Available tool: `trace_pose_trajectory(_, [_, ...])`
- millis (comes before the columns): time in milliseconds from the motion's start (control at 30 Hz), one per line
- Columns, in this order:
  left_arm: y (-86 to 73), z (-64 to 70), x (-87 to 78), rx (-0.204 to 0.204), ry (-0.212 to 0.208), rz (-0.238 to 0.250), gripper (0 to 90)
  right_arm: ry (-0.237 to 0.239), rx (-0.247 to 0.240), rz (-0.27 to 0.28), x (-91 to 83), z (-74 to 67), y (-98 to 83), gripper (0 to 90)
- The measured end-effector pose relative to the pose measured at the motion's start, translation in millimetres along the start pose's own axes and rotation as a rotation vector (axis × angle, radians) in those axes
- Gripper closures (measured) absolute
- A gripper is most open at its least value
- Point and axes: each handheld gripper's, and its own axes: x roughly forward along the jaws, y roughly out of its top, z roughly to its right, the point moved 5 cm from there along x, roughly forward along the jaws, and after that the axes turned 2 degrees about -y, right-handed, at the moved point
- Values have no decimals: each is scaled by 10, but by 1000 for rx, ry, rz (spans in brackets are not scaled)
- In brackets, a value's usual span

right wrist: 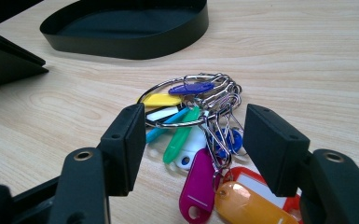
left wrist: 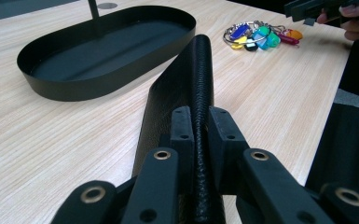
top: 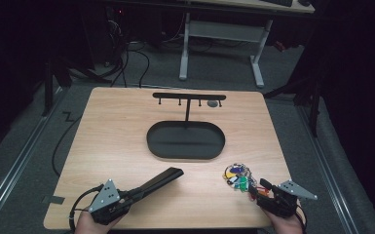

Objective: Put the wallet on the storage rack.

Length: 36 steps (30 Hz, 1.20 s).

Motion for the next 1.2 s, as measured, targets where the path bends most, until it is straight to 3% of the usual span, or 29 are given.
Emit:
trace_pose_trajectory(100, [8, -17, -10, -18, 2, 12, 816, 0, 1, -1, 3, 1, -2, 400])
trace_pose_trajectory(333, [-12, -205, -79, -101, 30, 64, 814, -1, 2, -4, 7, -1, -5, 400])
trace_pose_trajectory(600, [-17, -371, -101, -103, 81, 93, 800, 2, -2, -9, 24, -14, -10, 400])
trace_pose_trajectory(733, [-30, -454, -104, -124, 92, 105, 794, 2, 4, -12, 28, -13, -15, 401])
trace_pose_trajectory(1000, [-38, -509, -121, -152, 86, 122, 782, 4, 3, -20, 46, -21, -26, 401])
trace_pose_trajectory(1200, [-68, -496, -116, -151, 71, 100, 696, 6, 1, -22, 53, -26, -27, 401])
